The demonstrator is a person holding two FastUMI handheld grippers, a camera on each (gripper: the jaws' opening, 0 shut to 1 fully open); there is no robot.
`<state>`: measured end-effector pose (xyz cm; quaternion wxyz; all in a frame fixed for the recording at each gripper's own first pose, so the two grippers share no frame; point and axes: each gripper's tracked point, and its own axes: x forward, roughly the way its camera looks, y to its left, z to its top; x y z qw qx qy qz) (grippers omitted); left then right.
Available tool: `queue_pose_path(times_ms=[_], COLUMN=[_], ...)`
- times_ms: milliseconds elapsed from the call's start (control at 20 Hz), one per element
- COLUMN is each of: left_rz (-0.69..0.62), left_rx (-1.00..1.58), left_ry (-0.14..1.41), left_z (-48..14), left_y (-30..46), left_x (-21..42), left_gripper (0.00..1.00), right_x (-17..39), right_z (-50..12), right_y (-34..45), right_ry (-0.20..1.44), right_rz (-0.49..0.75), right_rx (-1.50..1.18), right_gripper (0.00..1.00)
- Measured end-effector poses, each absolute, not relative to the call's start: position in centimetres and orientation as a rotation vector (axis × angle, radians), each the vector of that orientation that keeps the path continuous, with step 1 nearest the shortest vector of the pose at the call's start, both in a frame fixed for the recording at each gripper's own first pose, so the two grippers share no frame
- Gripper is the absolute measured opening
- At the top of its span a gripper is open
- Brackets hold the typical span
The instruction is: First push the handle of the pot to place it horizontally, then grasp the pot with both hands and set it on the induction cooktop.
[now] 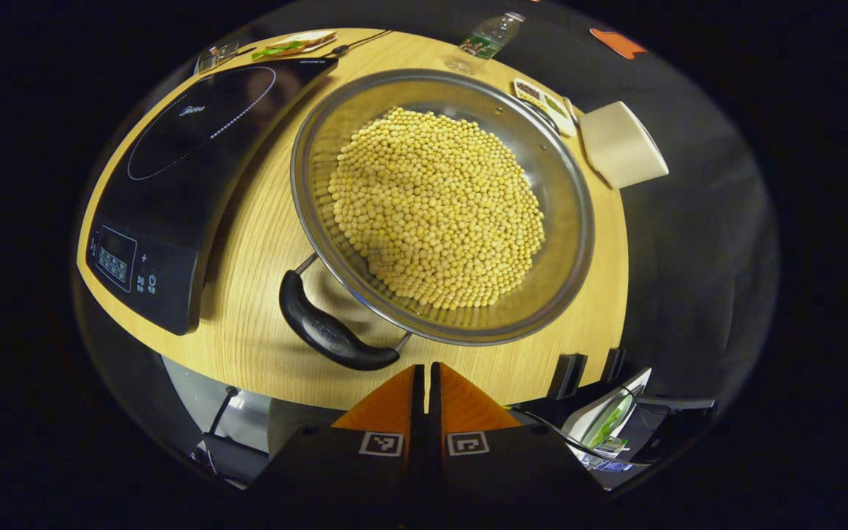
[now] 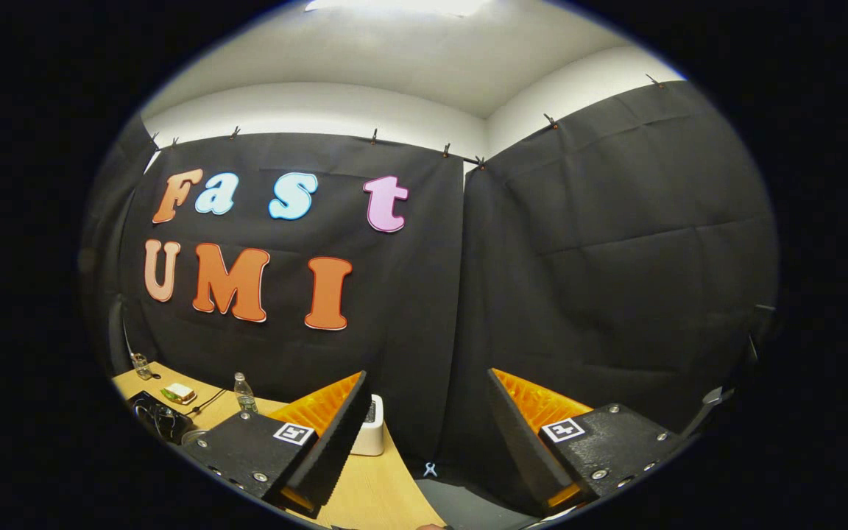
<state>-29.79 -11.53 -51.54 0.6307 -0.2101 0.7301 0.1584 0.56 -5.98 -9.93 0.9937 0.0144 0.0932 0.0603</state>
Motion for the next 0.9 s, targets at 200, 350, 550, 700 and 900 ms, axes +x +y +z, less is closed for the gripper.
queue_pose_path(times_ms=[200,350,550,700,900], left_rz=[0.427,0.432,0.458,0.474,0.496], left_rx=[-0.474,-0.479,-0.433,-0.401,-0.327], left_ry=[1.773,1.788,1.788,1.774,1.755], left_z=[-53.4,-53.3,-52.8,-52.7,-53.0], left_y=[-10.4,-9.7,-7.9,-6.1,-4.2], left_x=[-31.1,-31.3,-31.7,-31.5,-31.3], left_gripper=[0.08,0.08,0.08,0.08,0.08], right_x=[0.3,0.3,0.3,0.5,0.9], right_z=[-10.1,-10.4,-10.2,-10.2,-10.3], right_y=[-6.9,-6.5,-4.5,-3.2,-2.0], right_ry=[0.206,0.215,0.217,0.221,0.227], right_rz=[0.052,0.029,0.043,0.060,0.066], right_rx=[0.039,0.009,-0.002,0.001,0.001], right_gripper=[0.96,1.00,0.96,0.96,0.97])
